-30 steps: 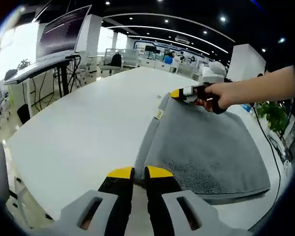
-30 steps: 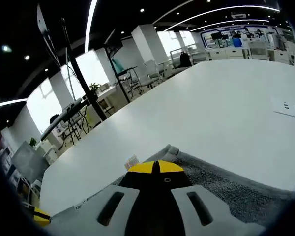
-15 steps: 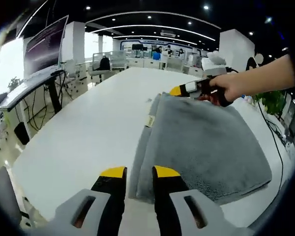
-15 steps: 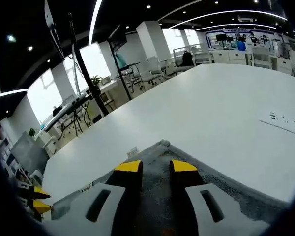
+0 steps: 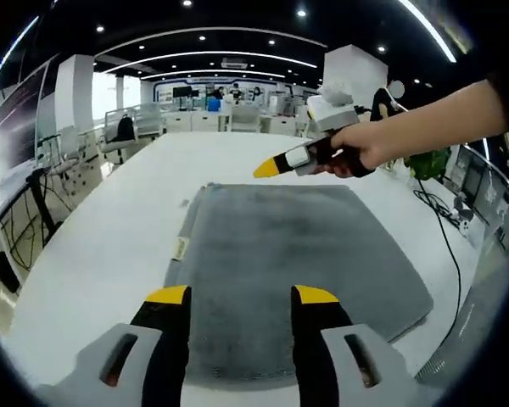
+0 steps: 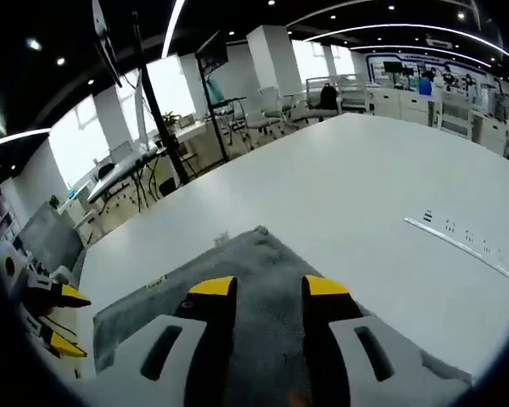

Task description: Fold the towel on the table until its edges align and the towel forms a compact rectangular stack.

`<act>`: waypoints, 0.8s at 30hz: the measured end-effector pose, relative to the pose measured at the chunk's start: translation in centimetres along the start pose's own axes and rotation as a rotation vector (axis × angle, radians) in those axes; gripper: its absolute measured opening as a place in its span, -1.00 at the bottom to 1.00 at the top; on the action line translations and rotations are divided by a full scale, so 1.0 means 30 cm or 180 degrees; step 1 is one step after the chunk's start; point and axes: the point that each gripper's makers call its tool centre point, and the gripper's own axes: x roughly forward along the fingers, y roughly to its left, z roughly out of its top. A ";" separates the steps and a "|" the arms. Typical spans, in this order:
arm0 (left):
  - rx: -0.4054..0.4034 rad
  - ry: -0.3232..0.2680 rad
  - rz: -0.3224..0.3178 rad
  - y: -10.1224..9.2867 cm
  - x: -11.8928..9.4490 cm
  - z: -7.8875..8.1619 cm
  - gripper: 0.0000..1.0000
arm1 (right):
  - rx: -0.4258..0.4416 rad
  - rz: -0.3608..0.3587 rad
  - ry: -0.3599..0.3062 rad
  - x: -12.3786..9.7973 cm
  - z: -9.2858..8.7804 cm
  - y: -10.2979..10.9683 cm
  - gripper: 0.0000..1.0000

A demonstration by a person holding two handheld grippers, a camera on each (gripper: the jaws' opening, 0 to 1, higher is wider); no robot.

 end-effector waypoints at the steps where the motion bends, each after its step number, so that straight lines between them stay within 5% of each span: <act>1: 0.0003 0.0008 -0.0074 -0.023 -0.002 0.003 0.00 | 0.0007 -0.0021 -0.0003 -0.021 0.002 -0.011 -0.39; 13: 0.0118 0.0009 -0.0620 -0.268 -0.033 0.048 0.25 | -0.0145 -0.0232 -0.0035 -0.237 0.029 -0.081 -0.35; 24: 0.0253 0.0049 -0.0858 -0.446 -0.056 0.078 0.42 | 0.0018 -0.0318 -0.0027 -0.393 -0.051 -0.145 -0.25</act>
